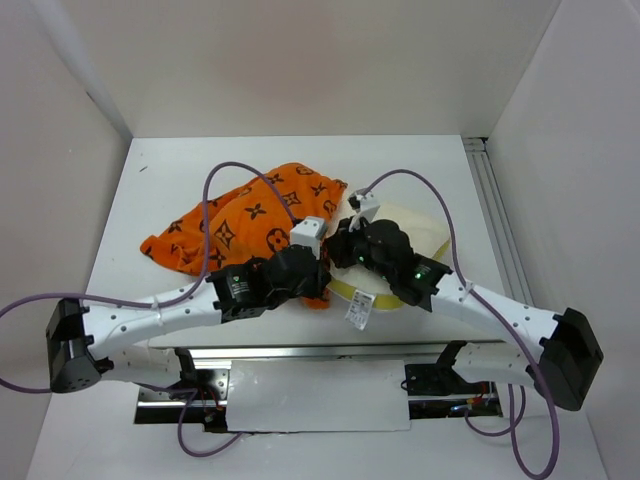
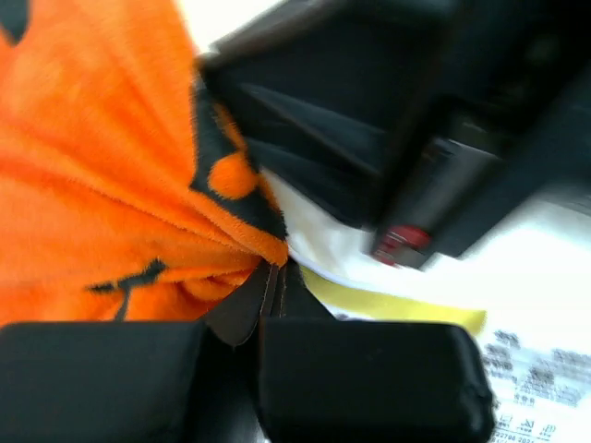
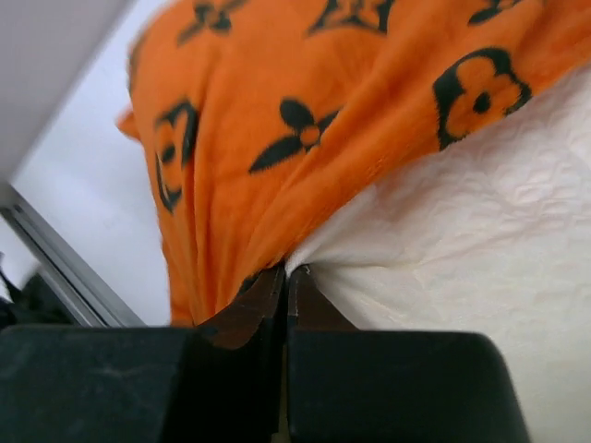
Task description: Put the pillow into the pillowcase
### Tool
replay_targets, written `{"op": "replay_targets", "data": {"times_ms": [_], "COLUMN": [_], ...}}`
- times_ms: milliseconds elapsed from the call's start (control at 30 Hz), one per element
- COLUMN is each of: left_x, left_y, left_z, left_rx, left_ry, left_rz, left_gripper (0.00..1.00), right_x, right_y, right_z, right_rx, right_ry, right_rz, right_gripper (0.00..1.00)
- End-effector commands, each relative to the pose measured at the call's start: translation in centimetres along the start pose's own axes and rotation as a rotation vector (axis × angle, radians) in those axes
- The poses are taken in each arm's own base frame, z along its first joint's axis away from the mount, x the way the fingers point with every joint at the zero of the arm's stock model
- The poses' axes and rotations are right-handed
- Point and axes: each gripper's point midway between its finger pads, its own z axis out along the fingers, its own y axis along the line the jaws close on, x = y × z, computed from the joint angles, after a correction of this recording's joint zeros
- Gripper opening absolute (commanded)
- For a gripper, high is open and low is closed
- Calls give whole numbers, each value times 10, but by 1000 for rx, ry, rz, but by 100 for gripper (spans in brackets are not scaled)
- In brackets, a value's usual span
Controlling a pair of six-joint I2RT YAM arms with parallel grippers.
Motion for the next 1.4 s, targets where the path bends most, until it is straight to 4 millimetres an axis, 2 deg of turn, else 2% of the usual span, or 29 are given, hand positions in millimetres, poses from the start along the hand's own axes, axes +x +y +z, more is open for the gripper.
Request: {"op": "replay_targets", "data": {"times_ms": [0, 67, 100, 167, 233, 300, 433, 467, 500, 533, 567, 600, 667, 767, 800, 900, 933, 1000, 1033, 1067, 1100, 1133, 1167, 1200, 1233, 1267, 1300, 1333, 1367], "left_x": [-37, -40, -46, -48, -50, -47, -6, 3, 20, 37, 48, 60, 70, 70, 64, 45, 27, 16, -24, -39, -46, -72, -83, -90, -102, -105, -109, -114, -124], "left_y": [-87, -103, -114, -125, -124, -116, -90, -84, -78, -68, -64, -58, -49, -38, -38, -28, -33, -8, -11, 0, 12, 15, 21, 24, 36, 37, 43, 57, 59], "left_z": [-39, -52, -63, -79, -87, -84, -55, -47, -35, -28, -24, -19, -17, -23, -26, -30, -31, -21, -23, -20, -20, -5, 5, 15, 28, 50, 62, 72, 77], "left_rx": [406, 491, 552, 626, 639, 598, 453, 420, 376, 325, 301, 259, 213, 169, 169, 110, 96, -76, -111, -185, -254, -293, -306, -303, -316, -310, -325, -359, -367], "left_ry": [-60, -58, -62, -58, -61, -56, 75, 102, 155, 210, 254, 297, 329, 330, 316, 256, 219, 209, 146, 122, 141, 107, 108, 123, 127, 164, 170, 182, 184], "left_rz": [-27, -12, -13, 4, 4, -13, -52, -61, -82, -78, -81, -102, -102, -105, -92, -53, -41, -7, -51, -48, -23, -33, 12, 30, 33, 86, 99, 96, 112], "left_gripper": [0, 0, 0, 0, 0, 0, 0, 0, 0, 6, 12, 21, 40, 93, 100, 100, 100, 100, 100, 100, 100, 100, 100, 100, 100, 100, 100, 100, 100], "right_x": [-106, -115, -94, -78, -63, -38, -10, -13, 0, 3, 2, 18, 24, 26, 32, 15, 15, -4, -3, -19, -21, -22, -40, -45, -48, -56, -62, -57, -65], "right_y": [55, 60, 48, 30, 16, 6, 17, 20, 13, 5, 0, -13, -25, -42, -51, -69, -74, -90, -95, -104, -104, -111, -135, -145, -141, -171, -178, -164, -195], "right_z": [-27, -37, -31, -32, -30, -28, -28, -31, -26, -24, -28, -27, -33, -54, -64, -80, -84, -88, -83, -84, -80, -72, -75, -73, -59, -65, -64, -58, -61], "right_rx": [-261, -329, -303, -268, -227, -216, -286, -294, -241, -192, -156, -70, 5, 110, 158, 270, 307, 397, 426, 458, 431, 439, 482, 479, 367, 391, 349, 180, 181], "right_ry": [-429, -527, -515, -574, -576, -538, -417, -410, -337, -312, -303, -210, -171, -130, -103, -145, -144, -196, -170, -195, -166, -143, -169, -161, -124, -134, -130, -81, -97], "right_rz": [157, 185, 189, 198, 208, 231, 203, 200, 185, 198, 201, 222, 217, 245, 247, 253, 248, 233, 210, 214, 203, 201, 201, 200, 196, 192, 199, 201, 209], "right_gripper": [0, 0, 0, 0, 0, 0, 0, 5, 14, 42, 56, 66, 86, 100, 100, 100, 100, 100, 100, 100, 100, 100, 100, 100, 100, 100, 100, 100, 100]}}
